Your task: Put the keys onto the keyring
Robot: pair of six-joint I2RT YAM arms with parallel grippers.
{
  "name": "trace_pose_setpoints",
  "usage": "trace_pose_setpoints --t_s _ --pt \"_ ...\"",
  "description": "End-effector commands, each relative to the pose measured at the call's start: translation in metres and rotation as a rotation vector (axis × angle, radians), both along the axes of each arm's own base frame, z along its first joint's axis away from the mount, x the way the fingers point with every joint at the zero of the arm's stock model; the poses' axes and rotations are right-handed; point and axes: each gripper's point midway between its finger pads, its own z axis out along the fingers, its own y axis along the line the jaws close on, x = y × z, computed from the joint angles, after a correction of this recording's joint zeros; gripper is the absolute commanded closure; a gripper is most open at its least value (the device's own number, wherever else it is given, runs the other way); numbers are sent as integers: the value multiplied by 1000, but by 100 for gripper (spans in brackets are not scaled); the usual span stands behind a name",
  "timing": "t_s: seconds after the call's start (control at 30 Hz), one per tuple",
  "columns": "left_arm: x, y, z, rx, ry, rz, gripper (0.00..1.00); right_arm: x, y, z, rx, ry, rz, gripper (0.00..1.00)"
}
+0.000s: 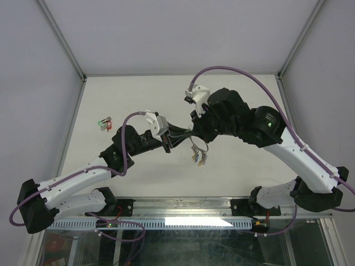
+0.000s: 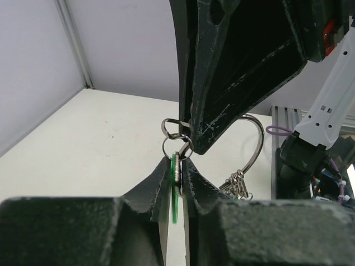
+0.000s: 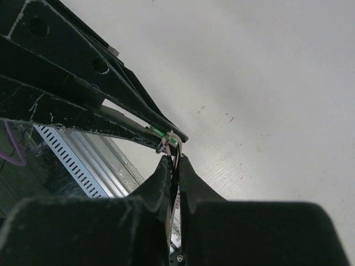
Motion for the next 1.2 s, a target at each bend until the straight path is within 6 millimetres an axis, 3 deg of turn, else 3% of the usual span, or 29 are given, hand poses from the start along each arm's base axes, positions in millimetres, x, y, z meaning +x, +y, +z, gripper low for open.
trace_pose_setpoints --t_s 0.0,0.07,0.5,0.87,1.17 --pt "0 6 35 -57 -58 26 95 1 2 25 94 -53 5 100" --pt "2 8 35 -43 -59 38 100 0 1 24 88 -54 5 100" --pt "7 21 52 11 -104 105 100 2 -11 7 -1 -56 1 100" --pt "18 16 48 74 -111 130 100 -19 11 1 99 27 112 100" --pt "12 10 49 79 -123 81 82 -33 30 14 296 36 189 100"
